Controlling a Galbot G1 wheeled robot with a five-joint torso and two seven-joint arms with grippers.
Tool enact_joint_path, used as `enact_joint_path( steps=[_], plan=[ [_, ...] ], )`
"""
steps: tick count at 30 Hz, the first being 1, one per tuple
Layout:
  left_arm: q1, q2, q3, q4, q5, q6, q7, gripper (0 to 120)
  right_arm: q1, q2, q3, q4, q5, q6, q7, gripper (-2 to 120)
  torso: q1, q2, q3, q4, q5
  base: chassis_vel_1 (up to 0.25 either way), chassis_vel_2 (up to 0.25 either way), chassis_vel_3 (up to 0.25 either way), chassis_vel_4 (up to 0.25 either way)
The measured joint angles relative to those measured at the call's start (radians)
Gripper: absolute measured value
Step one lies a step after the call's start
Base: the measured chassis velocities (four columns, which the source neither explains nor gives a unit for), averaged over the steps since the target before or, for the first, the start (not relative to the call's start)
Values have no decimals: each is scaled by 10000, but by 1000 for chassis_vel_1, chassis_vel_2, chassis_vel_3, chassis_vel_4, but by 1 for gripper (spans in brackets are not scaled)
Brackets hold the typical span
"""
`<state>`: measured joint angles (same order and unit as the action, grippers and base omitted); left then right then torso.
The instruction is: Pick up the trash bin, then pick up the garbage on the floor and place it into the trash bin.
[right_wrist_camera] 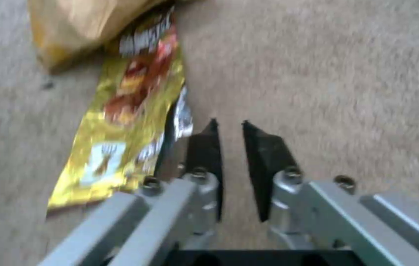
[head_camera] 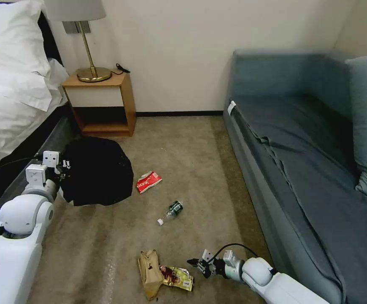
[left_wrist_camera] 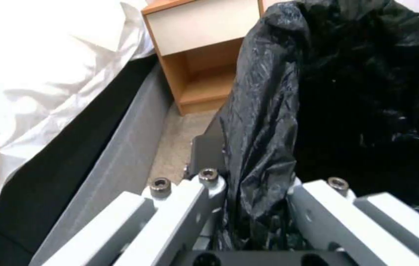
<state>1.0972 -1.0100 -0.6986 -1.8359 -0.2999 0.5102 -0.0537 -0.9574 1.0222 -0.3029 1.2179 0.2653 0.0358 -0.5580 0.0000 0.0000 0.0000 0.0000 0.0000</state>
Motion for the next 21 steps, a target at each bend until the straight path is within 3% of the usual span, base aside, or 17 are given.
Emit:
enact_joint_path(
  steps=[5, 9, 14, 21],
  plan=[
    [3, -48, 89, 129, 120, -35, 40, 4, 122, -99, -155, -129, -260, 2, -169, 38, 0, 0, 0, 0, -1, 0, 0, 0, 0],
    [-3, -48, 108, 171, 162, -45, 49, 4, 184, -102, -208, -175, -314, 5, -218, 46, 0, 0, 0, 0, 1, 0, 0, 0, 0],
    [9, -72, 119, 180, 191, -52, 58, 4, 230, -75, -221, -246, -401, 36, -291, 71, 0, 0, 0, 0, 0, 0, 0, 0, 0],
    [86, -82, 80, 157, 200, -75, 64, 4, 232, 161, -221, -617, -664, 190, -369, 93, 0, 0, 0, 0, 0, 0, 0, 0, 0]
  ],
)
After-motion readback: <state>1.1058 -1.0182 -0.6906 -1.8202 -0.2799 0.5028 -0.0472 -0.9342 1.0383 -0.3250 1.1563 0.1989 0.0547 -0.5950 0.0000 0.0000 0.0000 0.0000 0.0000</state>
